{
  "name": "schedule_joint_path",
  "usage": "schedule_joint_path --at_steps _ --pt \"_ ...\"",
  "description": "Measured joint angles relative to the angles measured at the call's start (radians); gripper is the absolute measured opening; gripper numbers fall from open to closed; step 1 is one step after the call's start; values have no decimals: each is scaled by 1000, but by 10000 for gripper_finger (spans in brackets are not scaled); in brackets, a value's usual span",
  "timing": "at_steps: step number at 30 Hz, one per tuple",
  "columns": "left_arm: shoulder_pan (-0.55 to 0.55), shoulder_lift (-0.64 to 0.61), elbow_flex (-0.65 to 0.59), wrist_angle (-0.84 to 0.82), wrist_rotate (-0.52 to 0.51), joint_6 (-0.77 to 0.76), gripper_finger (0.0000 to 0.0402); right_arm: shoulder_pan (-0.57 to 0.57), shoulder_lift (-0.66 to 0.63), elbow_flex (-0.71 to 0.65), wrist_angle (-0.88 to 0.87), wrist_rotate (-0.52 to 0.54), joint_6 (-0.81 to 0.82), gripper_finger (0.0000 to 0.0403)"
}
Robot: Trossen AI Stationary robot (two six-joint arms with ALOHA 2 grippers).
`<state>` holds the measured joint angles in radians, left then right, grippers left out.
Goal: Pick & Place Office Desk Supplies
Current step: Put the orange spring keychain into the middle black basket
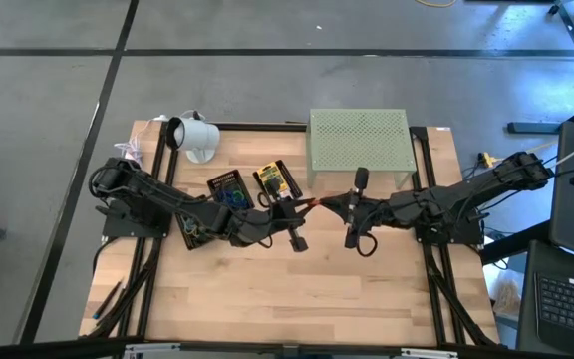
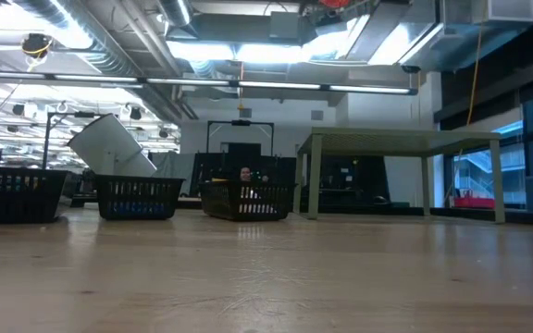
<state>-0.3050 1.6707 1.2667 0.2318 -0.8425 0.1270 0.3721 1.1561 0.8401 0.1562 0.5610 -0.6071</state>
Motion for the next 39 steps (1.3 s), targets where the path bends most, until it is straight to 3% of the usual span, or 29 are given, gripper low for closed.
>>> schedule_joint_path --at_steps 5,11,17,20,23,31,39 --pt "0 0 0 1 -16 0 26 0 0 0 -16 28 59 53" --pt "1 -2 0 -30 -111 -45 24 0 0 0 -67 37 191 147" --pt "21 -2 0 -261 -264 -203 23 4 -13 0 -183 174 315 236" --pt "55 -2 0 -395 -268 -330 23 4 -24 0 -279 176 409 259" --pt "105 -5 0 -520 -191 -447 23 2 -26 0 -391 163 520 264" --pt "277 -5 0 -904 158 -601 23 2 -26 0 -670 157 810 243" --pt "390 -5 0 -1260 267 -761 22 2 -23 0 -704 212 888 224"
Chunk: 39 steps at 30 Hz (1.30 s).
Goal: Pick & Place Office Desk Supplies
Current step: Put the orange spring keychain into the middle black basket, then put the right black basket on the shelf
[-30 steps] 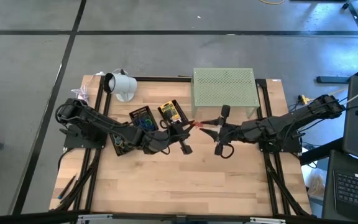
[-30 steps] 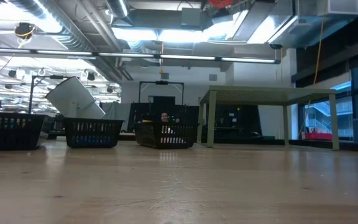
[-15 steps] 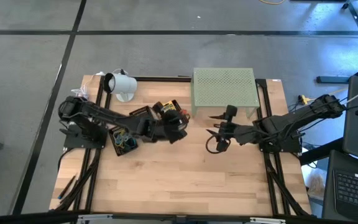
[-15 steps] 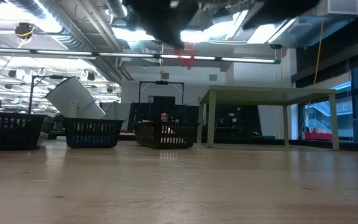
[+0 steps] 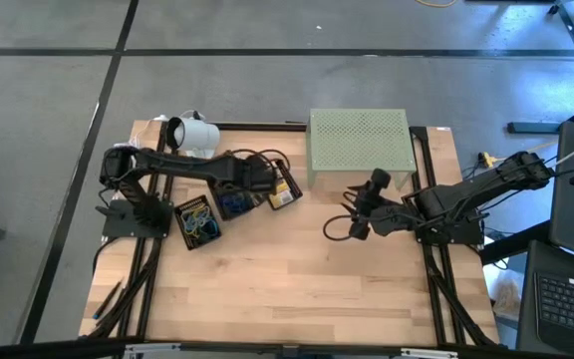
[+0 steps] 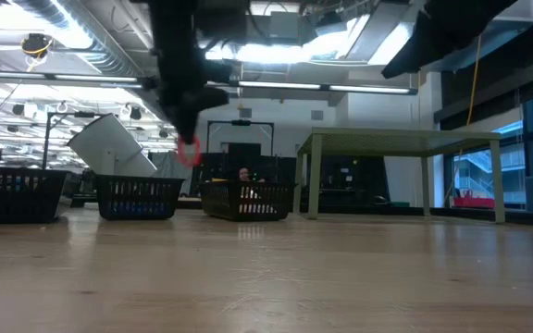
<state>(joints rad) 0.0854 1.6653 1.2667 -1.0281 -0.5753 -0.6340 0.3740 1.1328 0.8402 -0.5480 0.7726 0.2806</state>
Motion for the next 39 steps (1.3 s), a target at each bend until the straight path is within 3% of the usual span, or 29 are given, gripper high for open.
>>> schedule_joint_path --at_steps 5,10,14,33,39 --pt "10 0 0 -163 -26 -138 22 0 0 0 0 84 0 217" --pt "0 0 0 -200 0 -216 22 0 0 0 0 126 20 214" --pt "-17 0 0 -200 44 -213 25 0 0 0 0 126 26 213" --pt "-62 0 0 -202 39 -187 110 0 0 0 0 125 20 213" --pt "-85 -1 38 -202 17 -95 99 0 0 0 0 45 -140 213"
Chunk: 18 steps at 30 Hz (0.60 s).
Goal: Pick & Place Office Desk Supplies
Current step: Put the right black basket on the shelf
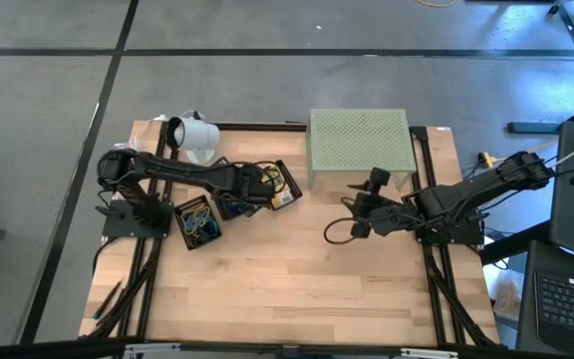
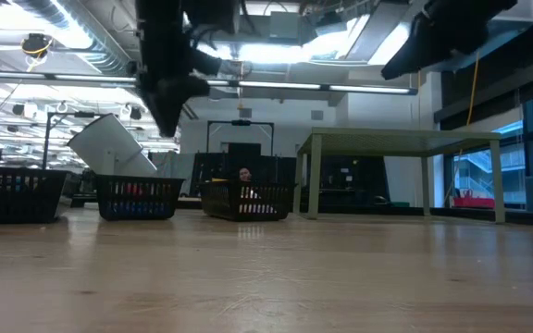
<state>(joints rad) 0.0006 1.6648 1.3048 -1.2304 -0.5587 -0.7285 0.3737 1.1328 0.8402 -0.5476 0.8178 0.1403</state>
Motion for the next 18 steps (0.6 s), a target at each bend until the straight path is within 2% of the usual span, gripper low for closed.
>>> schedule_joint_path --at_steps 3,7,10,18 --pt "-15 -19 26 0 -12 32 88 -3 0 0 -1 -98 -52 213" --pt "-38 -74 30 -1 -55 36 76 -15 0 0 -45 -321 -120 213" --pt "-62 -122 28 -6 -88 48 70 -22 0 -1 -50 -429 -171 213" --pt "-135 -255 28 -10 -130 40 60 -79 -79 -103 21 -442 -204 213"
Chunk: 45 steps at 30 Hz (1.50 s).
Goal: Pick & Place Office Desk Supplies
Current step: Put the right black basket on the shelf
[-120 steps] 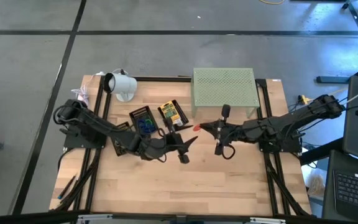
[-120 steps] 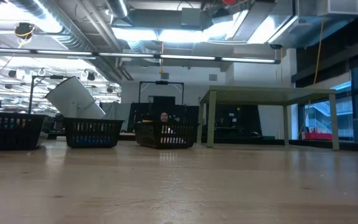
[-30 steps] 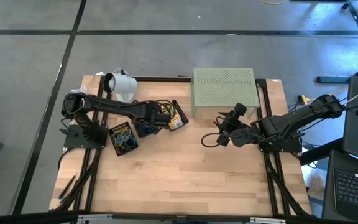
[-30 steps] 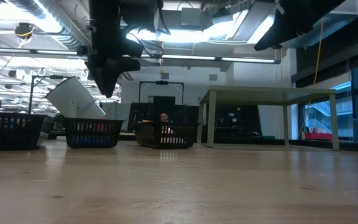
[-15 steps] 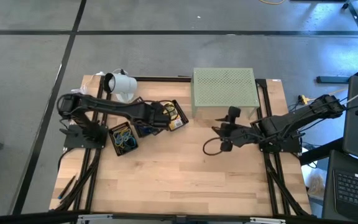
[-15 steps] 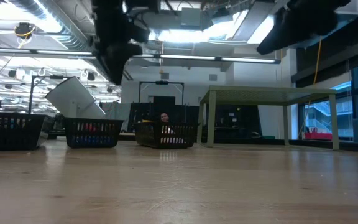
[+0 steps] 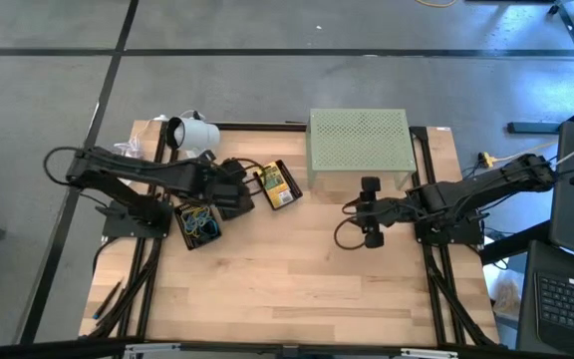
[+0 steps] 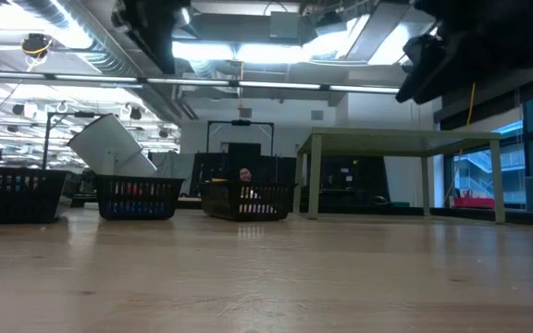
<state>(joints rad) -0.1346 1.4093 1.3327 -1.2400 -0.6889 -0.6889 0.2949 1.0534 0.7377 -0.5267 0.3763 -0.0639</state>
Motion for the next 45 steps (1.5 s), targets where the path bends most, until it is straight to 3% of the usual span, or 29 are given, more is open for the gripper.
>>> schedule_joint_path --at_steps 4,13,20,29,35,45 --pt "-35 -51 0 0 -2 -20 60 -23 -69 -97 120 -6 6 213" --pt "-77 -92 0 -3 -6 -59 63 -32 -121 -297 495 -146 -22 213" --pt "-51 -37 -1 70 24 -148 62 -32 -115 -346 558 -136 23 213" --pt "-39 175 -1 352 187 113 121 -41 -115 -346 562 -122 27 213" --pt "-9 306 -1 442 203 293 164 -41 -115 -346 563 -122 59 213" --pt "72 468 -1 524 259 436 165 -40 -114 -346 562 -131 82 213"
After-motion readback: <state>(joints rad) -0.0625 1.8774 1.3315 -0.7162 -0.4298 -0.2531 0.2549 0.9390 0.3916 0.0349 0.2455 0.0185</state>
